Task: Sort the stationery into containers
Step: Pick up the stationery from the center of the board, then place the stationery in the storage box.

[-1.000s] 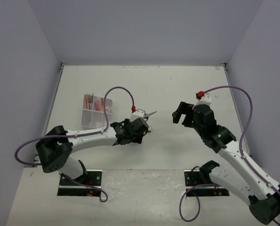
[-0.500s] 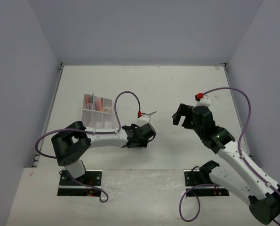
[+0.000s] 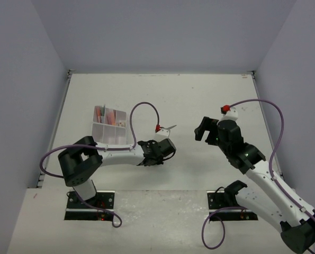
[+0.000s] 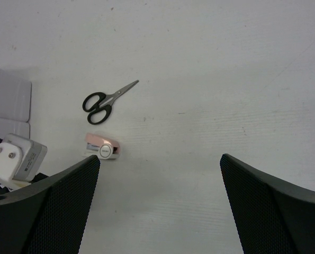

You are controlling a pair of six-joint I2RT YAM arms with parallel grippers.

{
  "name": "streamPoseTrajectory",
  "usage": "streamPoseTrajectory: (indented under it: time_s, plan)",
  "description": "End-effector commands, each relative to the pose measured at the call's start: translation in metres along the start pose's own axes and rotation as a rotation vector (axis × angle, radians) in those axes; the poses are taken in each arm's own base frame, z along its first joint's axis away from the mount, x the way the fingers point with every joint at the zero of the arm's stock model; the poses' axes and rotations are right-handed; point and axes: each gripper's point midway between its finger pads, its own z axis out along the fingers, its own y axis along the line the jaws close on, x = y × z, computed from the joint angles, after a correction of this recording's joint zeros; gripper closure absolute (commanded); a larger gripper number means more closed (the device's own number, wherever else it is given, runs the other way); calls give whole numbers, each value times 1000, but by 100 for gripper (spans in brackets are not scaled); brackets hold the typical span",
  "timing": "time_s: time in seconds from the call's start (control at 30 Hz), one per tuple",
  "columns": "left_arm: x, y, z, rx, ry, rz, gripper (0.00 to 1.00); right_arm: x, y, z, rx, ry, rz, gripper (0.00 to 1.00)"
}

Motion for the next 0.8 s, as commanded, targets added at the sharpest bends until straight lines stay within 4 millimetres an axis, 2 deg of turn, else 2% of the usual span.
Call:
streamPoseTrajectory:
  time_s: [0.0,0.07,0.17,0.2,0.27,0.37,0.47,0.57,0.67,0.77]
  plan:
    - [-60,30,-41,-58,-139,102,100,-10,-3,-1,11,-49,4,1]
    - [-80,59,-57,-131,-158,164,100,-11,-2,-1,5,-52,5,1]
    - [-104,130,-88,-373,-178,302,100,-12,0,-3,-6,-59,7,1]
    - [-106,142,-89,-403,-167,312,100,-12,0,-3,-7,-59,7,1]
    - [-117,210,-113,-641,-175,304,100,-13,-1,-5,-9,-65,8,1]
    - [-119,258,-129,-768,-188,246,100,-13,0,-7,-19,-71,11,1]
    - [-117,283,-132,-793,-172,220,100,-14,1,-8,-28,-76,13,1]
    - [-115,298,-135,-817,-149,191,100,-13,2,-8,-34,-76,14,1]
    - [-111,304,-132,-820,-128,188,100,-13,2,-9,-38,-75,14,1]
    - [-106,301,-123,-773,-118,180,100,-13,2,-9,-39,-77,15,1]
